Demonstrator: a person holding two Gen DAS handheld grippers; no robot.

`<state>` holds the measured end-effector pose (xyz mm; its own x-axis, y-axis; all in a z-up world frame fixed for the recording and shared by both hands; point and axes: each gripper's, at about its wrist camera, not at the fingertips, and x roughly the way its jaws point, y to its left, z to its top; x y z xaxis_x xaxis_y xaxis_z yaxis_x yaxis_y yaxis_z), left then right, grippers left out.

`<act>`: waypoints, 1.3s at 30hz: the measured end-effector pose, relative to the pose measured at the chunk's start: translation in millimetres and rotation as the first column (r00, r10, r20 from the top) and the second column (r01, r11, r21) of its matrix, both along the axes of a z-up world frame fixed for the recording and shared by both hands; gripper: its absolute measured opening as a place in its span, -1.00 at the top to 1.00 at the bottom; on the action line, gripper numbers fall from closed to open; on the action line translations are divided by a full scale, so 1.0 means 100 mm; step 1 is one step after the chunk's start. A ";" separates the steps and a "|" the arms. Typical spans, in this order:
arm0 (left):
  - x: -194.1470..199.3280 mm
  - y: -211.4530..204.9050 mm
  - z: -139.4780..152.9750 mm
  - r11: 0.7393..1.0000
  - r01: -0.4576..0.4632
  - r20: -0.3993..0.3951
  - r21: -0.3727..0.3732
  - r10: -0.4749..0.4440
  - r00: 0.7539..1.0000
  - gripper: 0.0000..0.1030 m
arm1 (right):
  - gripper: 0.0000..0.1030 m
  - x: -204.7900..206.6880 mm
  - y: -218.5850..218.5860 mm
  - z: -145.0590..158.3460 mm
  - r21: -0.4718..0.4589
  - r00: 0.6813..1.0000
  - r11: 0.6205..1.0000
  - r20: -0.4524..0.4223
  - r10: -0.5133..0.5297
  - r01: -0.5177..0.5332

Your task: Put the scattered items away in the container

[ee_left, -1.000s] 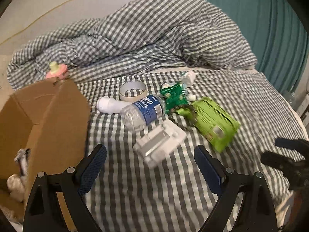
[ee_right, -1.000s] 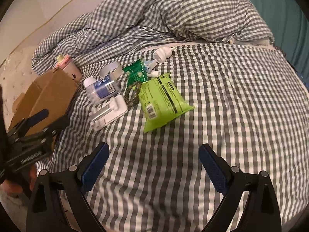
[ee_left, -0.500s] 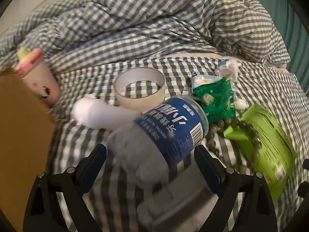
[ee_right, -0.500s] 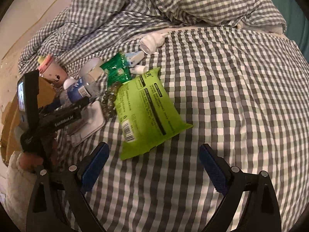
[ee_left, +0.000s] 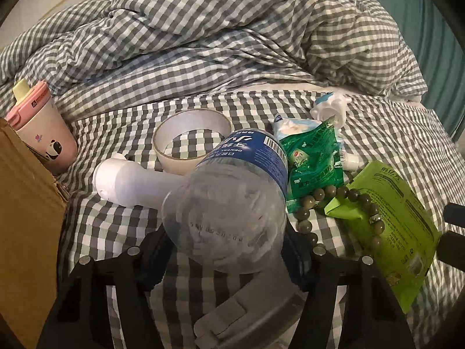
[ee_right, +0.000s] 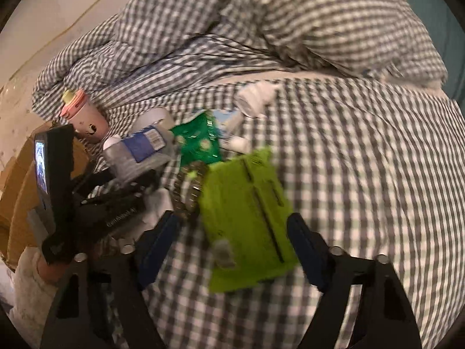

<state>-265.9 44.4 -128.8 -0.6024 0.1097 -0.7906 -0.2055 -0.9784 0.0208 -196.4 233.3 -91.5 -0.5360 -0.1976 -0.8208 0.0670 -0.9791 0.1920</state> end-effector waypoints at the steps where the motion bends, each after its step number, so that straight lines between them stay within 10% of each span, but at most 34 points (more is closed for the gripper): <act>1: -0.01 0.00 -0.01 1.000 0.000 0.006 0.001 0.000 1.000 -0.32 | -0.28 -0.04 -0.06 -0.01 -0.004 1.000 1.000 0.001 0.010 -0.010; 11: -0.19 -0.02 -0.20 0.999 -0.009 0.055 0.042 0.007 0.998 -0.32 | 0.09 -0.39 -0.45 -0.27 0.088 0.998 0.995 0.024 0.052 -0.054; 17: -0.14 -0.14 -0.15 0.997 -0.048 0.055 0.063 0.045 0.997 -0.31 | 0.74 -0.45 -0.49 -0.31 0.155 0.999 0.987 0.022 0.027 -0.030; 39: 0.68 -0.29 0.45 0.989 -0.040 0.029 0.141 0.036 0.999 0.02 | 0.76 0.56 -0.02 0.30 0.015 0.997 0.998 -0.036 -0.064 0.064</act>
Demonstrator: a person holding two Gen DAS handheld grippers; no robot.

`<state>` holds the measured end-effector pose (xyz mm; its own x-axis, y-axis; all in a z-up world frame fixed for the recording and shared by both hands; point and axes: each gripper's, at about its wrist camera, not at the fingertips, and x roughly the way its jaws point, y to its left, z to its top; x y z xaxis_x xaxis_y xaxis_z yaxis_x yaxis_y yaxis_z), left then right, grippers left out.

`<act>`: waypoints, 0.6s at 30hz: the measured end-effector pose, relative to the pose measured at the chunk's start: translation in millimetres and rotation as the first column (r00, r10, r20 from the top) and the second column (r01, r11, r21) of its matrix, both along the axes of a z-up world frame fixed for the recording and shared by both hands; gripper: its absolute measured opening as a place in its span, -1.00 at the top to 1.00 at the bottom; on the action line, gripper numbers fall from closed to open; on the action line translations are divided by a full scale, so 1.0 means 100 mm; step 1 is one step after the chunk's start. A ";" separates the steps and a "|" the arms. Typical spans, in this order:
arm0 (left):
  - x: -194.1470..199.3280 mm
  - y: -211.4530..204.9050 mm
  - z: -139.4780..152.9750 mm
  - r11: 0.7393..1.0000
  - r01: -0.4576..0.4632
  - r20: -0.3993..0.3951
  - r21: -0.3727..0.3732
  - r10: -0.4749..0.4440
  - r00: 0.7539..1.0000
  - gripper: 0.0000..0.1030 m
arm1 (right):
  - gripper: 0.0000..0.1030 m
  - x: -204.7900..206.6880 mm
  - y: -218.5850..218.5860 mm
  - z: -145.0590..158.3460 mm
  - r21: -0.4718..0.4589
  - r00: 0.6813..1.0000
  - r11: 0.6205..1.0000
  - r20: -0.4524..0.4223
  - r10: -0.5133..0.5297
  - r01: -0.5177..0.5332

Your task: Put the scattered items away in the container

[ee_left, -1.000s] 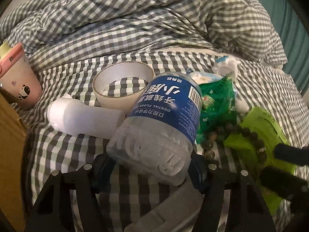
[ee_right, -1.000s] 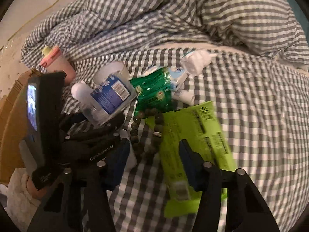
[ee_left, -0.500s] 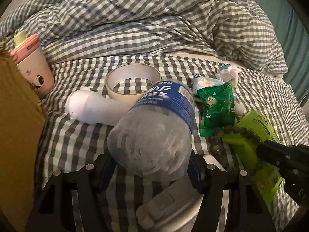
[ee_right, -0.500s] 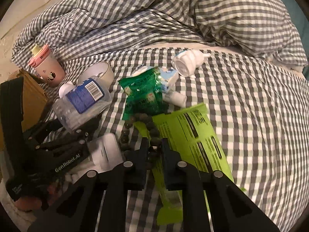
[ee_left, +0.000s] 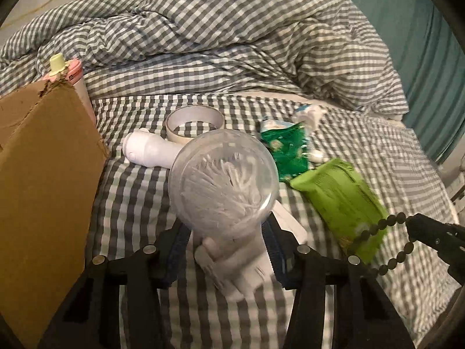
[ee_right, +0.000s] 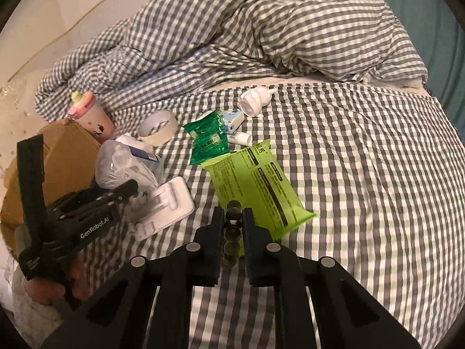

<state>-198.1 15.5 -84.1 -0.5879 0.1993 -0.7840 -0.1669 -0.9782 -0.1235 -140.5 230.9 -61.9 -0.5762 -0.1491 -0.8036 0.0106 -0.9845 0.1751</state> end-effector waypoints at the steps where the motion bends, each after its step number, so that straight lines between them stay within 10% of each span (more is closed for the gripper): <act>1: 0.04 0.01 0.02 1.000 0.005 -0.004 -0.002 -0.005 1.000 0.04 | 0.76 0.04 -0.01 0.02 -0.001 1.000 1.000 -0.003 0.005 -0.005; 12: -0.16 0.13 -0.24 0.999 0.006 0.005 -0.034 -0.006 1.000 0.02 | 0.76 0.25 0.04 -0.03 -0.020 1.000 1.000 0.024 -0.001 0.001; 18: -0.39 0.03 -0.46 0.998 -0.050 0.069 0.025 0.048 0.996 -0.48 | 0.76 0.17 0.09 -0.11 -0.026 0.999 1.000 0.041 -0.013 0.014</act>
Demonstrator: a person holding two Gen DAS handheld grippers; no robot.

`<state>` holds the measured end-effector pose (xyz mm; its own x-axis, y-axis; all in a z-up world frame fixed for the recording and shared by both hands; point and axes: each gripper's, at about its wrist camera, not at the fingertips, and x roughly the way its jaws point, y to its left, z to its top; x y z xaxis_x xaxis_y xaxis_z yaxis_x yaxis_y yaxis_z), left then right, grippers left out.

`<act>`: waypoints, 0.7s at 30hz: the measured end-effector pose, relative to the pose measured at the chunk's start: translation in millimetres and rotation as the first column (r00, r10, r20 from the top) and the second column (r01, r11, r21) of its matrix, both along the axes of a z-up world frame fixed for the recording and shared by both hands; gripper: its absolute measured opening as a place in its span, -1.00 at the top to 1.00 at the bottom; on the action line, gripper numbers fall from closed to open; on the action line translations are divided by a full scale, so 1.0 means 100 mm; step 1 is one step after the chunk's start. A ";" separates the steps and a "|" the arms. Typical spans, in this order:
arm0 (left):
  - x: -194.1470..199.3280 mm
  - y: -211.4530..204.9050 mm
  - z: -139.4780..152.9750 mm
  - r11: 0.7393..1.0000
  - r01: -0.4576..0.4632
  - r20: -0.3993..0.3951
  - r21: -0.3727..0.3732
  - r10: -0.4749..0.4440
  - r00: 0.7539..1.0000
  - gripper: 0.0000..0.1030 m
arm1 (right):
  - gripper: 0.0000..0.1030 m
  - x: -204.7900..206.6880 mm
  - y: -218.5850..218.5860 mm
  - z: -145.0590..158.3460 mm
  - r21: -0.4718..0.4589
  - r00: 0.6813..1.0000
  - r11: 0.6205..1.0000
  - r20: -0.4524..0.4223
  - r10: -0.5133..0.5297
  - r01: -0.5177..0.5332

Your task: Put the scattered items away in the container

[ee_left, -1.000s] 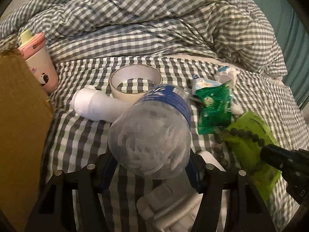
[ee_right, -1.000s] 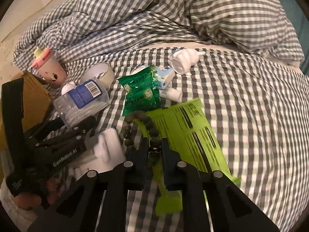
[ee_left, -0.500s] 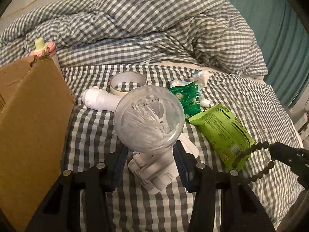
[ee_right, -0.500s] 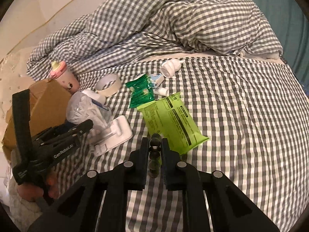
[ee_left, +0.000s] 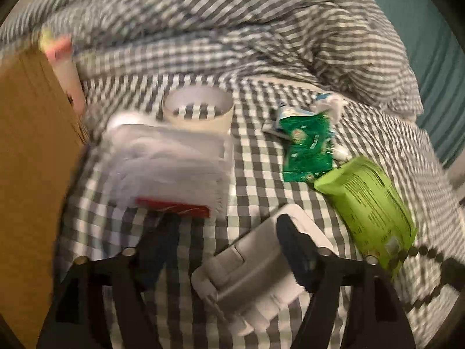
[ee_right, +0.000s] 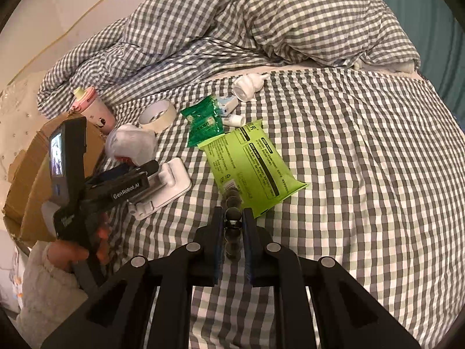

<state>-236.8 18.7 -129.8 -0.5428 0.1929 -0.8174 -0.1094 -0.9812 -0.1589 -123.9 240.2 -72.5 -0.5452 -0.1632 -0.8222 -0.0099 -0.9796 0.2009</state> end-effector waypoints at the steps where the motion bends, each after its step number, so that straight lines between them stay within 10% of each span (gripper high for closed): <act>1: -0.04 -0.04 -0.04 0.999 -0.018 0.016 0.033 0.017 1.000 -0.51 | 0.76 -0.02 0.00 -0.02 0.001 1.000 1.000 0.002 -0.002 0.002; 9: -0.18 -0.21 -0.08 0.987 -0.094 0.066 0.134 0.085 0.994 -0.59 | 0.76 -0.13 0.03 -0.11 -0.009 1.000 1.000 0.017 -0.009 0.009; 21: -0.16 -0.30 0.01 0.975 -0.211 -0.011 -0.068 0.211 0.977 -0.69 | 0.76 -0.26 -0.03 -0.31 0.013 0.997 1.000 0.072 0.003 -0.004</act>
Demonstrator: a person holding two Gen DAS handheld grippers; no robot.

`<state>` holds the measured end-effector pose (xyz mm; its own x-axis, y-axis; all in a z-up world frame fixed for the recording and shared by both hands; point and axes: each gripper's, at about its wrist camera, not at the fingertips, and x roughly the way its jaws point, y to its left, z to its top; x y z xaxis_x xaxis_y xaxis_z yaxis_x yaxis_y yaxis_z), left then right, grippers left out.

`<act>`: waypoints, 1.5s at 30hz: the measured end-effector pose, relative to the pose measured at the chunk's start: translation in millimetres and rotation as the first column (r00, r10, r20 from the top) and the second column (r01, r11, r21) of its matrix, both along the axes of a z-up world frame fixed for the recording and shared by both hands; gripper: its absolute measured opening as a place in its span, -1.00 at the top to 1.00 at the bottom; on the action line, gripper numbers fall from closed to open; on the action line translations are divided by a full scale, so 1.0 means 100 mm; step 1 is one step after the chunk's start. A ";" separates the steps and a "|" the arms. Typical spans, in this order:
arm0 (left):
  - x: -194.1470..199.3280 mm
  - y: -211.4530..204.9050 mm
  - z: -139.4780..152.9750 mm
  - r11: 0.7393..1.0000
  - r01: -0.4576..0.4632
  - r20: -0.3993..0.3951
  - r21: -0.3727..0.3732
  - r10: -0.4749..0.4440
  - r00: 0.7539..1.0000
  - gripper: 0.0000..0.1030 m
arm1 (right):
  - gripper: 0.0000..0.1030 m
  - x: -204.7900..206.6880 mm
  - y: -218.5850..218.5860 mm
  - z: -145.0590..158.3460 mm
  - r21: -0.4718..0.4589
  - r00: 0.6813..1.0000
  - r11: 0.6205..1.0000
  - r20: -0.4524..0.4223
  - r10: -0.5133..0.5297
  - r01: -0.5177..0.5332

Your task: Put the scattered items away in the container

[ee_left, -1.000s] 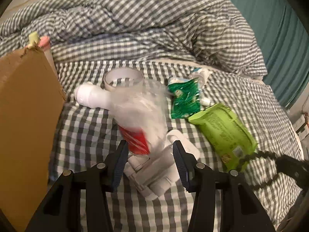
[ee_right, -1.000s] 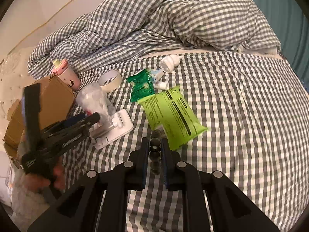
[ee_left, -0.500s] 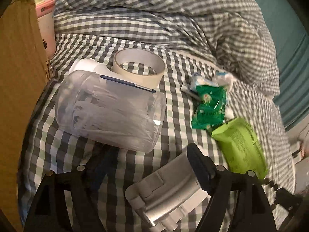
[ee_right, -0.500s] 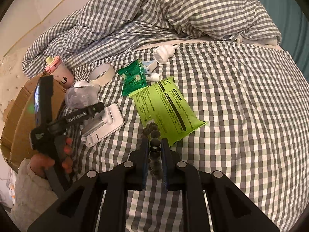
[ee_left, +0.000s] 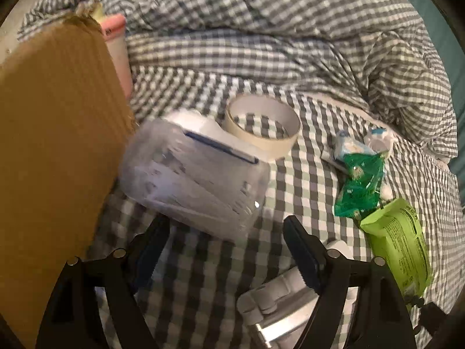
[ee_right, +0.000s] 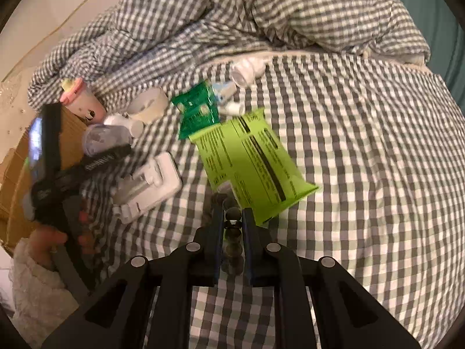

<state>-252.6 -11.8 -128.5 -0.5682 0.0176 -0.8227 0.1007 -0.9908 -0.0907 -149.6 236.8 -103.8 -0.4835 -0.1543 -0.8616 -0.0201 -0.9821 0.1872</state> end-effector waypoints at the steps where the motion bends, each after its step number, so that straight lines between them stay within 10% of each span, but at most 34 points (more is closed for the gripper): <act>1: -0.01 0.00 0.00 1.000 0.001 -0.007 -0.016 -0.001 1.000 -0.76 | 0.76 -0.01 0.00 -0.05 -0.002 1.000 1.000 0.010 -0.003 0.003; 8: -0.22 -0.11 -0.18 0.992 -0.014 0.022 -0.124 0.017 1.000 -0.69 | 0.76 -0.02 0.02 -0.28 -0.024 0.998 1.000 0.064 -0.004 0.006; 12: -0.21 -0.17 -0.19 0.995 -0.030 0.027 -0.098 0.033 0.999 0.10 | 0.76 0.02 0.04 -0.23 -0.019 0.998 1.000 0.055 -0.010 0.011; 13: -0.19 -0.15 -0.18 0.995 -0.015 0.027 -0.101 0.018 0.999 0.80 | 0.76 0.03 0.04 -0.22 -0.018 0.999 1.000 0.052 -0.012 0.013; 14: -0.17 -0.14 -0.16 0.994 -0.008 0.023 -0.108 0.011 1.000 0.95 | 0.76 0.03 0.05 -0.21 -0.019 0.999 1.000 0.050 -0.013 0.014; 23: 0.14 0.03 0.03 0.993 0.090 -0.037 -0.076 -0.093 0.995 1.00 | 0.77 0.22 0.07 0.09 -0.024 1.000 1.000 -0.015 -0.015 0.015; 33: 0.39 0.07 0.40 0.985 0.134 -0.118 -0.111 -0.147 0.982 0.93 | 0.76 0.36 0.10 0.25 -0.034 0.999 0.999 -0.045 -0.021 0.019; 38: 0.20 0.05 0.22 0.980 0.133 -0.070 -0.145 -0.145 0.987 -0.42 | 0.77 0.39 0.09 0.23 -0.039 0.999 0.999 -0.041 -0.013 0.011; 45: -0.04 0.07 0.09 0.975 0.094 -0.058 -0.201 -0.108 0.992 -0.69 | 0.76 0.34 0.14 0.15 -0.043 0.999 0.999 -0.029 -0.019 0.017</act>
<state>-257.0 -4.9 -119.6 -0.6266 -0.0814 -0.7751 -0.0003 -0.9945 0.1046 -115.1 250.9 -88.4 -0.5115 -0.1818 -0.8398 -0.0316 -0.9727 0.2298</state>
